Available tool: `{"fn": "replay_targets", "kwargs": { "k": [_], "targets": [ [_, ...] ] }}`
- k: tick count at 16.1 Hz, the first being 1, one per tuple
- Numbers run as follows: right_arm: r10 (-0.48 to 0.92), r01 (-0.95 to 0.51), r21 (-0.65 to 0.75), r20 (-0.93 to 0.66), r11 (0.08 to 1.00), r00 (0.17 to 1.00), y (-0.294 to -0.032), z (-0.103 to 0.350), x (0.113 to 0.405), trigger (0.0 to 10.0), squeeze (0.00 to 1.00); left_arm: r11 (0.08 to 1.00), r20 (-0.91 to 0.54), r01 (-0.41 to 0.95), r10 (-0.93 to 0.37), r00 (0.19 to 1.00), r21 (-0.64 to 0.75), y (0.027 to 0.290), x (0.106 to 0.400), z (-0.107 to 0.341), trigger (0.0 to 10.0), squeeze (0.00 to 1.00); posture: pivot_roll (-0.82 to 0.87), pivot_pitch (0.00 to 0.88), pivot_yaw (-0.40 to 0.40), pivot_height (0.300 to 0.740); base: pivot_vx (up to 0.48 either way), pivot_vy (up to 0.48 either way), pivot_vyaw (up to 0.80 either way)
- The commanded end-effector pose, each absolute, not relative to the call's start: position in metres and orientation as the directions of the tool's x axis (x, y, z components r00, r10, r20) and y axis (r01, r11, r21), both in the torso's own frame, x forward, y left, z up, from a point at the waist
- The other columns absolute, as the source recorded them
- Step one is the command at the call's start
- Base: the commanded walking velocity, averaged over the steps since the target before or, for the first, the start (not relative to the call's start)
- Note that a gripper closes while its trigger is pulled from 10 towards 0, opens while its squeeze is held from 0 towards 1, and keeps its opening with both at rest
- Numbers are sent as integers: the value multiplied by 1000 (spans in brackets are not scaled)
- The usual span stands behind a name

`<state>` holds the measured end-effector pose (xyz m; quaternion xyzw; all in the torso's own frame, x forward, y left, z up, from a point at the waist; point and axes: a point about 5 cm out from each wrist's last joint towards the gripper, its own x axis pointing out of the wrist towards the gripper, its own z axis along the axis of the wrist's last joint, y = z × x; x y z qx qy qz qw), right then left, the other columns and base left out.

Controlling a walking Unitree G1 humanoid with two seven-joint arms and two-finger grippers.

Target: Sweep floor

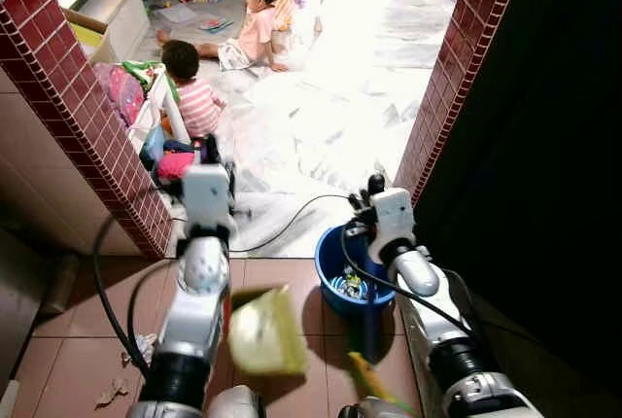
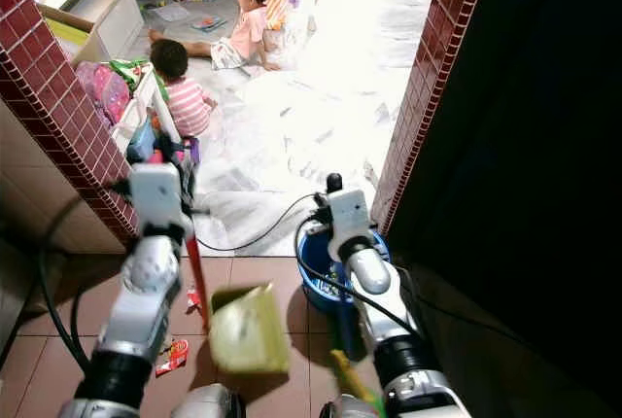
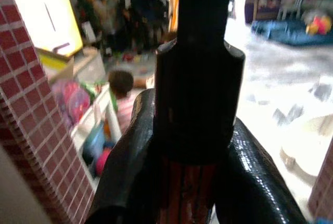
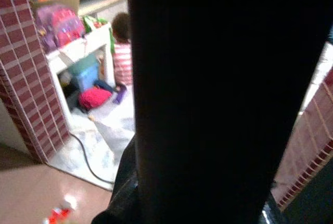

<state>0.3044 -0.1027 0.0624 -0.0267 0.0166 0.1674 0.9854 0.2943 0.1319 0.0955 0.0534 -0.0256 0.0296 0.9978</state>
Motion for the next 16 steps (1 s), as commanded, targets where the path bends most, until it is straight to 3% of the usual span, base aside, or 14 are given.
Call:
{"fn": "replay_targets", "kwargs": {
  "k": [1, 7, 16],
  "targets": [
    [325, -325, -9, -15, 946, 946, -101, 68, 307, 10000, 0, 991, 60, -66, 59, 996, 119, 135, 294, 95, 10000, 0, -11, 0, 38, 740, 0, 0, 0],
    [310, -310, -17, -7, 950, 951, -107, 74, 313, 10000, 0, 994, 55, -56, 51, 997, 94, 131, 297, 92, 10000, 0, -12, 0, 29, 740, 0, 0, 206],
    [313, -313, -34, -21, 949, 950, -107, 73, 314, 10000, 0, 996, 67, -47, 42, 997, 75, 128, 304, 95, 10000, 0, -16, 0, 24, 740, -354, 0, 0]
  ]
}}
